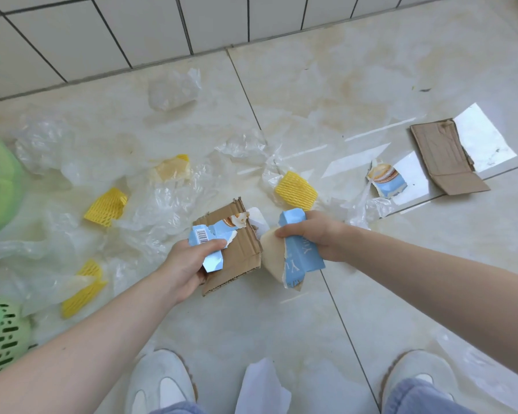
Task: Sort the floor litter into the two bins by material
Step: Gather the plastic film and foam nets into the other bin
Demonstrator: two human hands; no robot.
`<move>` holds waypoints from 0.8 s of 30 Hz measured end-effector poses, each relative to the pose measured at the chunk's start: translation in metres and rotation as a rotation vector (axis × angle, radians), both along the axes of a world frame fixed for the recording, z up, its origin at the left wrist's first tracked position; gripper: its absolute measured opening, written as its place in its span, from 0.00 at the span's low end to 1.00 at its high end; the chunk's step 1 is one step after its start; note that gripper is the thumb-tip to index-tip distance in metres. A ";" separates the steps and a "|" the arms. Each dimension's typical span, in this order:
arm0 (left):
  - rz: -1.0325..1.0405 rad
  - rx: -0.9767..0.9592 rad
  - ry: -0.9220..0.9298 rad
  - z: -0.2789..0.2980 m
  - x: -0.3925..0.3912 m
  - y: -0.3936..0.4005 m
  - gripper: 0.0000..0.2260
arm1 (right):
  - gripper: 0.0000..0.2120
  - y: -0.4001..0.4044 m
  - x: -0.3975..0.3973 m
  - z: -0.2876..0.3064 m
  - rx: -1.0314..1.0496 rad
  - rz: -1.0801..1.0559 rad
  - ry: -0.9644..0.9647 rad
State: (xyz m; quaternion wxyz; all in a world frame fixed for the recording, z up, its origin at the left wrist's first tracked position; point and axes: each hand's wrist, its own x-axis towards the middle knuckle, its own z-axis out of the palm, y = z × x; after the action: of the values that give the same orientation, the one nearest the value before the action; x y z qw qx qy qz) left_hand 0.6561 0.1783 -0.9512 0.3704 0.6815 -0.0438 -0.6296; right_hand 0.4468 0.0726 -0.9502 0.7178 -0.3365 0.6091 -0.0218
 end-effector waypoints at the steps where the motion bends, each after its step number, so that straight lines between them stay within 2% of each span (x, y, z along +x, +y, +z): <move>1: 0.009 -0.002 0.002 0.000 0.003 0.000 0.11 | 0.15 0.000 0.000 0.000 -0.007 0.006 0.004; 9: 0.008 -0.040 -0.033 0.006 0.019 0.002 0.16 | 0.15 0.003 0.003 0.007 -0.012 0.030 -0.041; 17: -0.179 -0.087 -0.291 0.025 0.032 0.019 0.10 | 0.19 0.016 0.000 0.020 -0.053 0.118 -0.022; 24: -0.259 -0.097 -0.414 0.037 0.039 0.047 0.08 | 0.23 0.029 -0.001 0.028 -0.114 0.098 0.009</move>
State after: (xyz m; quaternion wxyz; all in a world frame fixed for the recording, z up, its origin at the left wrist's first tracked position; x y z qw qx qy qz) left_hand 0.6951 0.2258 -0.9142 0.3020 0.7662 -0.2357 -0.5160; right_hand 0.4458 0.1020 -0.9219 0.6949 -0.4064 0.5929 -0.0200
